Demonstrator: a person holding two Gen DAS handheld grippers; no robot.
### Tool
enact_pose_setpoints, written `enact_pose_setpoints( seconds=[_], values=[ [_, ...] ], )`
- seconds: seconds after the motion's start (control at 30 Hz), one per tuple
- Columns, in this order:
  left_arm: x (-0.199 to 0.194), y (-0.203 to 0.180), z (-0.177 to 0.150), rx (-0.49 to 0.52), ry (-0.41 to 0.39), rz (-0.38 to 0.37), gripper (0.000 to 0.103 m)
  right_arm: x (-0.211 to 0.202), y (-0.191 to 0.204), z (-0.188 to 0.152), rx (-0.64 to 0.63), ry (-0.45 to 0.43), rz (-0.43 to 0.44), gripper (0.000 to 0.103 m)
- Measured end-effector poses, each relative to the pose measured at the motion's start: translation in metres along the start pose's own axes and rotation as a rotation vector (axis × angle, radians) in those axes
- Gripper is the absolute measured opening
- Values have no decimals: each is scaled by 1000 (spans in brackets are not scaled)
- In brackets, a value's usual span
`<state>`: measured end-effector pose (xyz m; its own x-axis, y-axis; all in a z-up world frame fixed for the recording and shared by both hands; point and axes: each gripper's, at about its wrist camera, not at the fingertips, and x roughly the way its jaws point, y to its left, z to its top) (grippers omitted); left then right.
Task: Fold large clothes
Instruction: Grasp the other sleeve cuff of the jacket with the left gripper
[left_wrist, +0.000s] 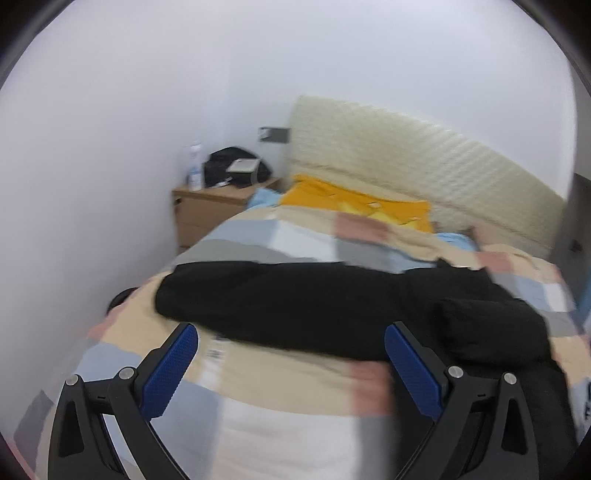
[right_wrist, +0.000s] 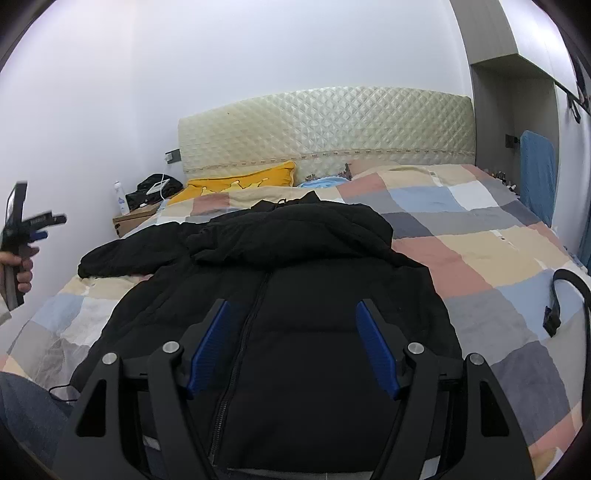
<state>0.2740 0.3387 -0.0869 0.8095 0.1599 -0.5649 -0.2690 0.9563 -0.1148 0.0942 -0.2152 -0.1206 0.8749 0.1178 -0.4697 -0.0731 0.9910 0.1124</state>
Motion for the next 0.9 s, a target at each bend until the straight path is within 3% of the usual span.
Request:
enact_pose_setpoints(
  seconds=[0.33, 0.4, 0.53, 0.63, 0.9],
  values=[
    [88, 117, -18, -303, 129, 13, 102, 24, 11, 4, 3, 22, -45, 73],
    [103, 136, -28, -376, 145, -6, 100, 31, 16, 4, -12, 46, -43, 75],
    [142, 168, -43, -553, 171, -120, 100, 40, 24, 0, -58, 61, -64, 75],
    [170, 183, -50, -651, 184, -138, 100, 51, 30, -2, -75, 88, -49, 75],
    [229, 186, -42, -655, 197, -141, 100, 72, 50, -5, -133, 143, -52, 75]
  ],
)
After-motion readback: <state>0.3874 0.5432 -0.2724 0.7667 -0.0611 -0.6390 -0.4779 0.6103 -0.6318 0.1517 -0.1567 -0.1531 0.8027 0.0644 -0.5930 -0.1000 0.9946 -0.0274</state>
